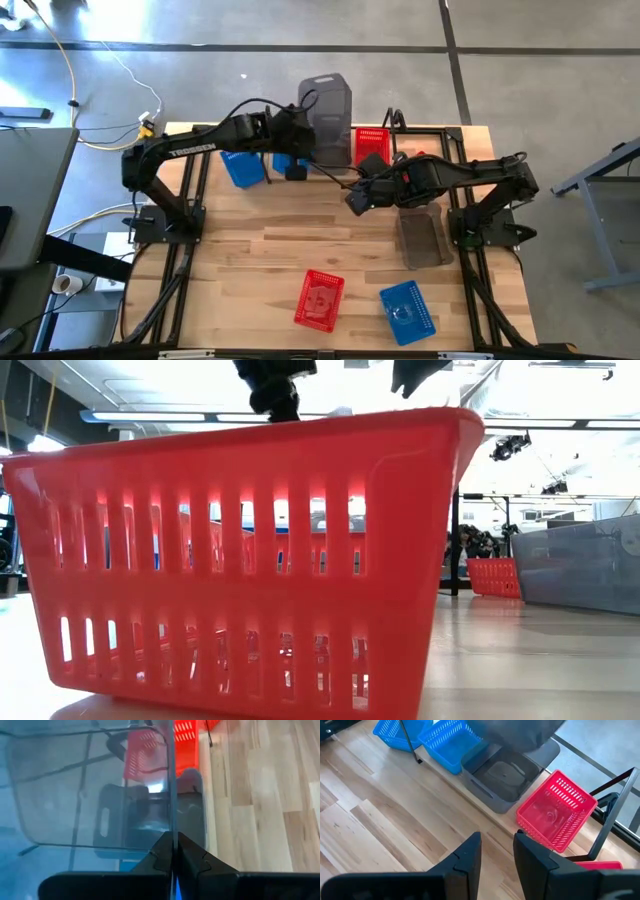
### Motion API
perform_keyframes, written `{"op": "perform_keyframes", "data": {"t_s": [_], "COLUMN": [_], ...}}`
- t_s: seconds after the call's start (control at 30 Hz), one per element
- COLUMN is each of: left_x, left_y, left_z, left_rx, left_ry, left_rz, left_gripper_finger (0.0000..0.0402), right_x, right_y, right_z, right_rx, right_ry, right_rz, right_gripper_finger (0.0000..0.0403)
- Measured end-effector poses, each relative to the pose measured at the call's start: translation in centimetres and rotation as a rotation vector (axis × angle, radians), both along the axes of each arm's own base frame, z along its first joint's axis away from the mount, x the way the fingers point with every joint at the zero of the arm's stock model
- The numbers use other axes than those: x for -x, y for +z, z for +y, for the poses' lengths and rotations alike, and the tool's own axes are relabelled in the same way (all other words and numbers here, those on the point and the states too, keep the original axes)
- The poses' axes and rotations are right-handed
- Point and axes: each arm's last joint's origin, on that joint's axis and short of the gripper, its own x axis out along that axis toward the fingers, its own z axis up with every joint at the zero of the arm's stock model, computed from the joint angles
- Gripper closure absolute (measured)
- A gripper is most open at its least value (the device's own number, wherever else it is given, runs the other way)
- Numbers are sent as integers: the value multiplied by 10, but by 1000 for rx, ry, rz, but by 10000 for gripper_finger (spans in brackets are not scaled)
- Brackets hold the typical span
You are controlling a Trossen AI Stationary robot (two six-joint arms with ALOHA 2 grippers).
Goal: Stack baskets on shelf by color
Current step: Stack the bottom black bin on the black bin on the shelf
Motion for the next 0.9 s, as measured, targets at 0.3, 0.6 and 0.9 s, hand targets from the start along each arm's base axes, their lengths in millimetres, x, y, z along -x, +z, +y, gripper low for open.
{"op": "perform_keyframes", "data": {"t_s": [0.3, 0.6, 0.9], "left_x": [-12, -18, -21], "left_y": [-28, -38, -46], "left_z": [5, 6, 7], "left_rx": [71, 90, 104], "left_ry": [3, 2, -4], "left_rz": [98, 125, 157], "left_gripper_finger": [401, 401, 401], "right_x": [0, 0, 0], "right_y": [0, 0, 0], "right_z": [0, 0, 1], "right_rx": [0, -6, -14], "right_ry": [0, -5, -10], "right_rz": [0, -4, -9], "right_gripper_finger": [302, 302, 302]}}
